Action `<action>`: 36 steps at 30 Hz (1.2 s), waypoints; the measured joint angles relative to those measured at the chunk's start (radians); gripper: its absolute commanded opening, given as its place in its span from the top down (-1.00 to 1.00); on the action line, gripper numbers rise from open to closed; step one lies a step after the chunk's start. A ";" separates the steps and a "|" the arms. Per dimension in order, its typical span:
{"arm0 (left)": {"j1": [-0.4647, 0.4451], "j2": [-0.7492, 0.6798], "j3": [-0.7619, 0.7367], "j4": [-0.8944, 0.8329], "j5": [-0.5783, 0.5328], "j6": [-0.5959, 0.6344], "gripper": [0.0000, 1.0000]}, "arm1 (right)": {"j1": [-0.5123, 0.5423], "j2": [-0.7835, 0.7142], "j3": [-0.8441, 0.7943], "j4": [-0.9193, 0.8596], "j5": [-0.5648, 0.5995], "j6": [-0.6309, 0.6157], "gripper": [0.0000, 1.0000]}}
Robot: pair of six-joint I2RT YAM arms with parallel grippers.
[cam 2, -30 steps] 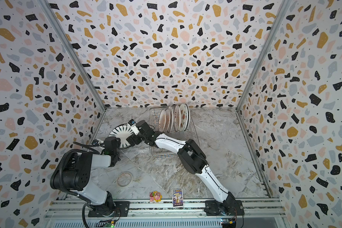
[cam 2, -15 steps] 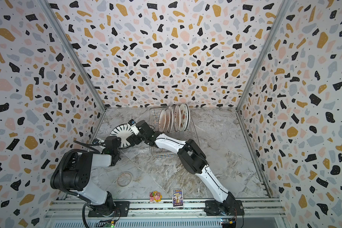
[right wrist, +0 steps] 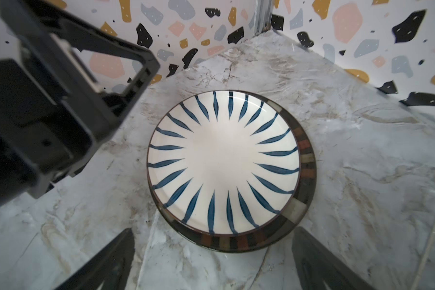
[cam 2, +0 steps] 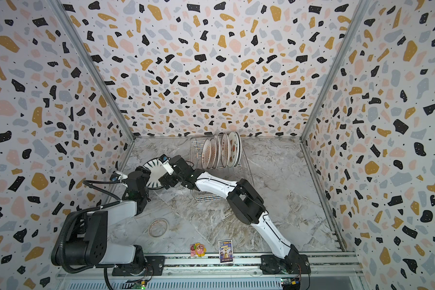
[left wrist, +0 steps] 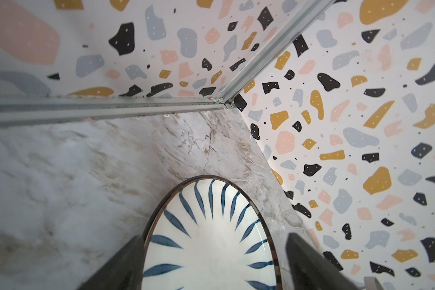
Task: Unload the plates from the dish rack
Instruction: 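Open the left gripper off the stacked plate while the right gripper withdraws, then raise the left gripper away while the right gripper reaches toward the rack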
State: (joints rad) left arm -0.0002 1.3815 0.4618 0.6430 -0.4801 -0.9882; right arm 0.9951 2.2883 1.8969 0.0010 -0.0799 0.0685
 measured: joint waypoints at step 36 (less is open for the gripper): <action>-0.707 -0.297 -0.019 0.014 0.177 0.355 -1.00 | -0.394 -1.057 -0.996 0.246 0.324 0.302 -0.98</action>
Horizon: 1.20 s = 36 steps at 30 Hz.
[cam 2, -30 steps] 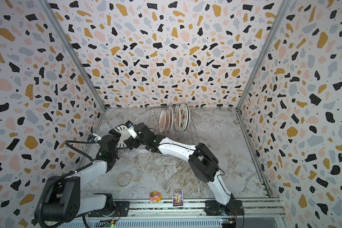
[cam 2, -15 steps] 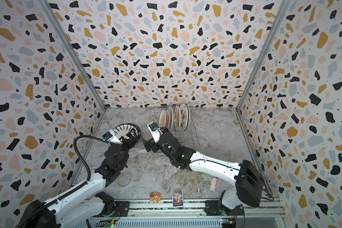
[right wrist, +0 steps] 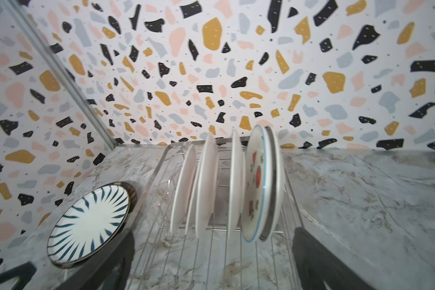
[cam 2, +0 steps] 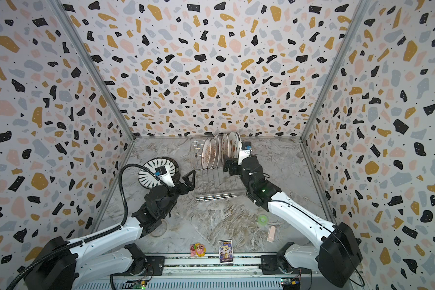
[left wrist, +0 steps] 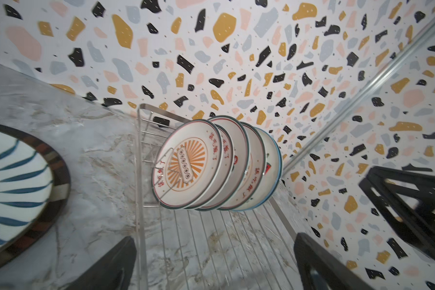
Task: Unload the plates from the dish rack
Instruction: 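Raise the left gripper away while the right gripper reaches toward the rack, then lower the right gripper onto the watermelon plate's rim in the rack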
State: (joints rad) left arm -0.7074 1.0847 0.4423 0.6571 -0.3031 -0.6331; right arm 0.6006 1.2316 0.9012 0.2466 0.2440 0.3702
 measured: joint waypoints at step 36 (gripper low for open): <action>-0.141 0.370 0.241 0.153 0.076 0.040 -1.00 | -0.103 0.492 0.425 -0.141 -0.016 -0.129 0.23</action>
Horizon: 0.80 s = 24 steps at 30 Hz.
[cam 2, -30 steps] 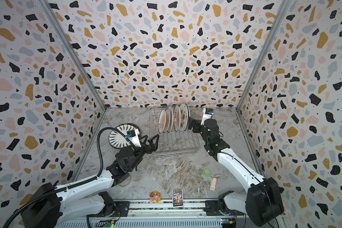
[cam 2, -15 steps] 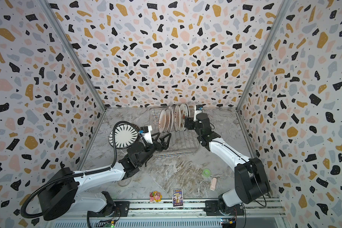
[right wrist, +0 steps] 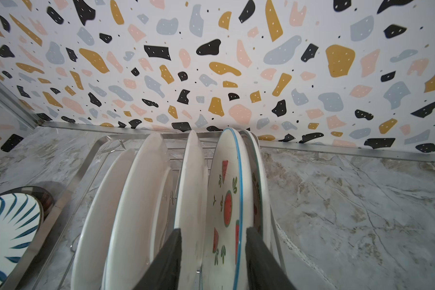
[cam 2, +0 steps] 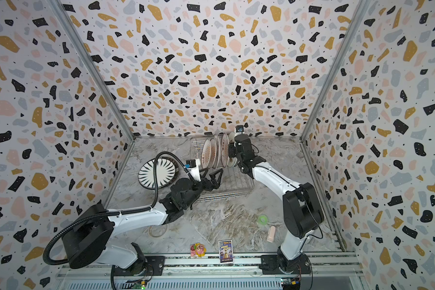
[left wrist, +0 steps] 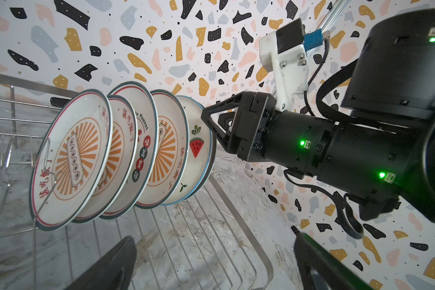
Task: Unload the plates from the dish rack
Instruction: 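Lower the right gripper onto the watermelon plate's rim in the rack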
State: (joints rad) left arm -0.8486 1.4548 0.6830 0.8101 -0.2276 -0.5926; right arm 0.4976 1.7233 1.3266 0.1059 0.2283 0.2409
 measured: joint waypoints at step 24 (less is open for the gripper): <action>0.000 0.017 0.001 0.001 -0.014 0.002 -0.99 | -0.015 0.102 0.099 -0.085 0.034 -0.001 0.48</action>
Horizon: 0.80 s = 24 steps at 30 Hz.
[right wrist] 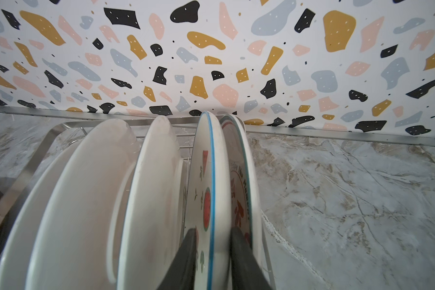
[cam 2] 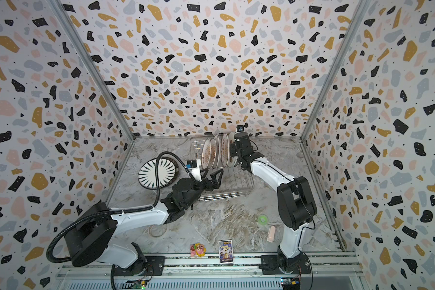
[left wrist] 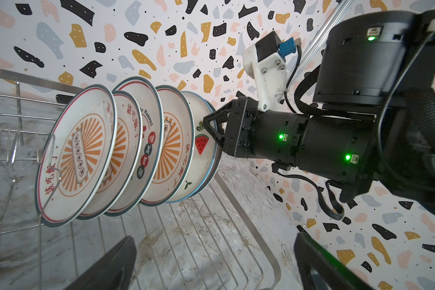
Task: Unload the plates from the dish rack
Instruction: 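Lower the right gripper onto the watermelon plate's rim in the rack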
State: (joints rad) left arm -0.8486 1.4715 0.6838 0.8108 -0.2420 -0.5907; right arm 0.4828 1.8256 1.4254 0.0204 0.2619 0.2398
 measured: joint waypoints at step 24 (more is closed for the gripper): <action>0.000 -0.063 -0.038 -0.006 -0.117 0.005 -0.99 | 0.057 0.183 0.171 -0.096 0.209 -0.003 0.53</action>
State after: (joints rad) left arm -0.8486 1.4082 0.6456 0.8047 -0.3588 -0.5861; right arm 0.5400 2.0090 1.5963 -0.0753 0.4713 0.2367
